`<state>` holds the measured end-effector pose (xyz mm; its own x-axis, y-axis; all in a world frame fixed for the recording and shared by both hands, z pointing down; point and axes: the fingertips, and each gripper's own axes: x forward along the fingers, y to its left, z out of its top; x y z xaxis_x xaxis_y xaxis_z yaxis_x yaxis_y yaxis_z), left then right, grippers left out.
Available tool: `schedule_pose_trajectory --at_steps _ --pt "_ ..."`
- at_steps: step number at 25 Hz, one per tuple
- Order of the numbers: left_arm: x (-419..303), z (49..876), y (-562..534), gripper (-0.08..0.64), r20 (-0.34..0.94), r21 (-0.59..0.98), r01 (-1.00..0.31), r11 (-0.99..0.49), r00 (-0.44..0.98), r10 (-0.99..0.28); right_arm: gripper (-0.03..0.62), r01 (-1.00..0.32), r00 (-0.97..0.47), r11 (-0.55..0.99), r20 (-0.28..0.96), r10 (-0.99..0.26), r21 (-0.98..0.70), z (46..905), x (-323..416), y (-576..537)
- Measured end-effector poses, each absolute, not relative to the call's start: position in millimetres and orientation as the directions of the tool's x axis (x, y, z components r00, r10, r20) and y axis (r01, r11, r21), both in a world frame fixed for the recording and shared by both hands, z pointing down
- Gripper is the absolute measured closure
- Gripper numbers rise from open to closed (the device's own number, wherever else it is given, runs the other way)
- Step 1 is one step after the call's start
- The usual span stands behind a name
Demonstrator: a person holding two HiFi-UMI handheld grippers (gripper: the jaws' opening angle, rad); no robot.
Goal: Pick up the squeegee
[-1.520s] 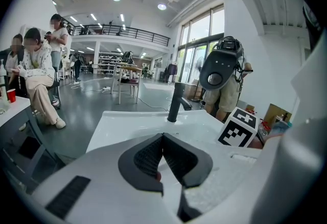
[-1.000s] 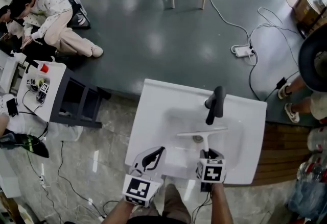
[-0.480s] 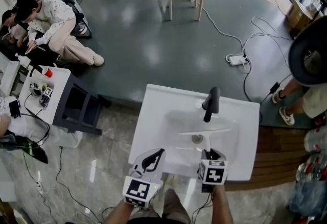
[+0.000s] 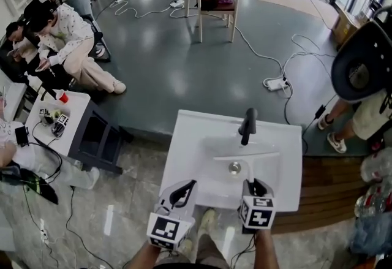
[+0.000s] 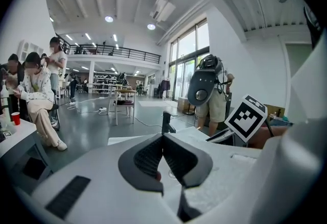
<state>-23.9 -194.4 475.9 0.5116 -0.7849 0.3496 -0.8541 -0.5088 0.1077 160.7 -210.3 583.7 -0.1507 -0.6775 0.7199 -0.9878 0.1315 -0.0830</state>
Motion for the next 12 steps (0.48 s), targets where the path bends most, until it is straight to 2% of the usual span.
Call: schedule_pose_trajectory --at_steps 12 --pt "-34 430 -149 0.558 0.251 0.060 -0.827 -0.559 0.554 -0.793 0.499 -0.995 -0.104 0.087 0.565 -0.819 -0.057 499 156 -146"
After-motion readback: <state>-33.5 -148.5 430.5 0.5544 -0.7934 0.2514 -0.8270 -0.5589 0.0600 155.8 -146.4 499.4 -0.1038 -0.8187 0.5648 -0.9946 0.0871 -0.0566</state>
